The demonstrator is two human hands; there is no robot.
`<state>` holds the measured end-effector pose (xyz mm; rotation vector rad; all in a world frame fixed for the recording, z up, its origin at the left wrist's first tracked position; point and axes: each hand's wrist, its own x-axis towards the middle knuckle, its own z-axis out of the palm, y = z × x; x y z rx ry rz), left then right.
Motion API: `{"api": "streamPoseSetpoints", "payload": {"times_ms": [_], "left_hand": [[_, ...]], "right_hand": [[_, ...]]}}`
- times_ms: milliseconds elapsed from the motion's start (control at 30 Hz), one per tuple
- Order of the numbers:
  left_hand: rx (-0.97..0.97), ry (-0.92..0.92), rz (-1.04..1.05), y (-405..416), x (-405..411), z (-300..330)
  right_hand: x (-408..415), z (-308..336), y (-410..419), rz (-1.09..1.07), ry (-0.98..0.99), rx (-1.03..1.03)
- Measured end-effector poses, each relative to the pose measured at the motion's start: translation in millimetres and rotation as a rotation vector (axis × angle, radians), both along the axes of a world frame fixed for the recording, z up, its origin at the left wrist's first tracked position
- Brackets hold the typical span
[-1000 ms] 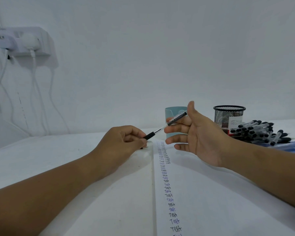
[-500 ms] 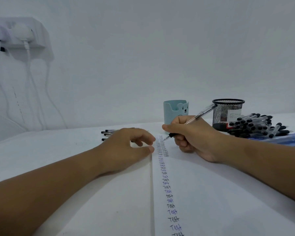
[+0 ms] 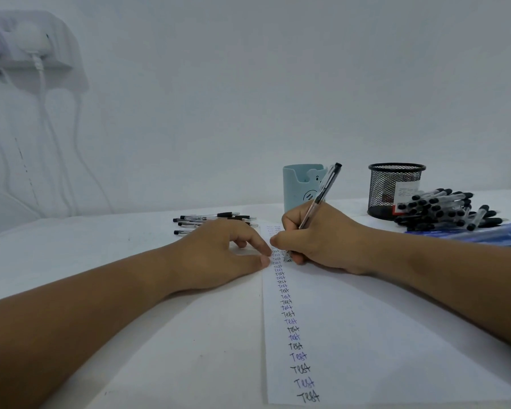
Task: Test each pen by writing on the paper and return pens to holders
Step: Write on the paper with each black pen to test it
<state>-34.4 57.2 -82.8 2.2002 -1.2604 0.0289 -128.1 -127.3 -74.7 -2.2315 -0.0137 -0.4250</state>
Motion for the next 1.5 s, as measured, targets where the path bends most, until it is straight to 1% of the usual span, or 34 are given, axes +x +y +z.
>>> {"api": "streamPoseSetpoints", "payload": {"times_ms": [233, 467, 867, 1267, 1433, 1500], "left_hand": [[0.007, 0.01, -0.001, -0.6, -0.1, 0.5], [0.01, 0.008, -0.005, -0.5, 0.2, 0.2], [0.01, 0.014, -0.001, 0.2, 0.1, 0.3], [0.01, 0.012, -0.012, -0.4, 0.9, 0.2], [0.015, 0.004, -0.009, 0.0, 1.5, 0.3], [0.013, 0.005, -0.006, -0.2, 1.0, 0.2]], "right_hand": [[1.5, -1.8, -1.1, -0.004, 0.008, -0.001], [0.1, -0.3, -0.4, 0.009, -0.009, -0.078], [2.5, -1.7, -1.9, 0.014, -0.001, 0.007], [2.3, -1.2, -1.6, 0.029, -0.037, -0.082], [4.7, -3.5, -4.0, 0.02, -0.045, -0.026], [4.6, -3.5, -4.4, 0.025, -0.039, -0.035]]}}
